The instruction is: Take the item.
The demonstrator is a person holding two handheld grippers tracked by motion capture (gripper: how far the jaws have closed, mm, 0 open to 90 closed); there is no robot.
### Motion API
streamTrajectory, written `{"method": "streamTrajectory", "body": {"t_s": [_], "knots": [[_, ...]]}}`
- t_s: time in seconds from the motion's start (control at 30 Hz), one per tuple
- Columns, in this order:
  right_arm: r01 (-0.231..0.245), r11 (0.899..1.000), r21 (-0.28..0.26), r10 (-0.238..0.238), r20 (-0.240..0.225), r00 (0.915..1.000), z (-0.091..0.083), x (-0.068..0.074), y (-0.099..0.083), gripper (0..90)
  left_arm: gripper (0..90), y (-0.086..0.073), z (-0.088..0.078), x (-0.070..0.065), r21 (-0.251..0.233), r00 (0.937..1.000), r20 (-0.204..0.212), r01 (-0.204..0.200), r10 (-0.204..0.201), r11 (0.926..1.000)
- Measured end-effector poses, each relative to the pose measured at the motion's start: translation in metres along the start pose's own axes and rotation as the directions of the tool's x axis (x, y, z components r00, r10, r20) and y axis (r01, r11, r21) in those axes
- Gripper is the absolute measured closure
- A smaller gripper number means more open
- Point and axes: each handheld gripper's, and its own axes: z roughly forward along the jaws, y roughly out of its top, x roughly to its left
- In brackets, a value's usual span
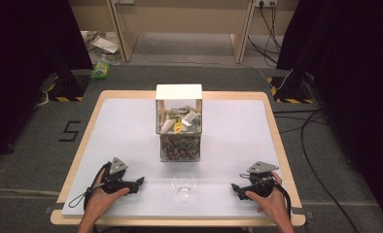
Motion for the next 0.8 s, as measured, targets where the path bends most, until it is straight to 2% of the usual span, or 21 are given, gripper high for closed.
{"method": "streamTrajectory", "body": {"t_s": [0.2, 0.33, 0.4, 0.53, 0.8], "knots": [[0.003, 1.000, -0.009, -0.003, -0.001, 1.0000, -0.0008, -0.0003, -0.0002, 3.6, 10.3, 0.0000, 0.0001, 0.0000, -0.001, 1.0000, 0.001, 0.002, -0.002, 1.0000], [0.001, 0.999, -0.042, -0.001, -0.001, 1.0000, -0.0033, -0.0019, -0.0001, 18.7, 10.3, 0.0000, 0.0000, 0.0001, -0.001, 1.0000, 0.002, 0.002, -0.002, 1.0000], [-0.009, 0.999, -0.054, 0.009, -0.004, 1.0000, -0.0036, -0.0018, 0.0004, 15.1, 10.3, 0.0000, 0.0000, 0.0001, 0.000, 1.0000, 0.002, 0.001, -0.001, 1.0000], [0.017, 0.998, -0.063, -0.017, 0.000, 0.9999, -0.0039, 0.0012, 0.0017, 17.3, 10.3, 0.0000, 0.0000, 0.0001, -0.001, 1.0000, 0.002, 0.001, -0.001, 1.0000], [0.032, 0.995, -0.092, -0.031, 0.012, 0.9994, -0.0067, 0.0043, 0.0055, 20.0, 10.3, 0.0000, 0.0000, 0.0001, 0.000, 1.0000, 0.002, 0.001, -0.001, 1.0000]]}}
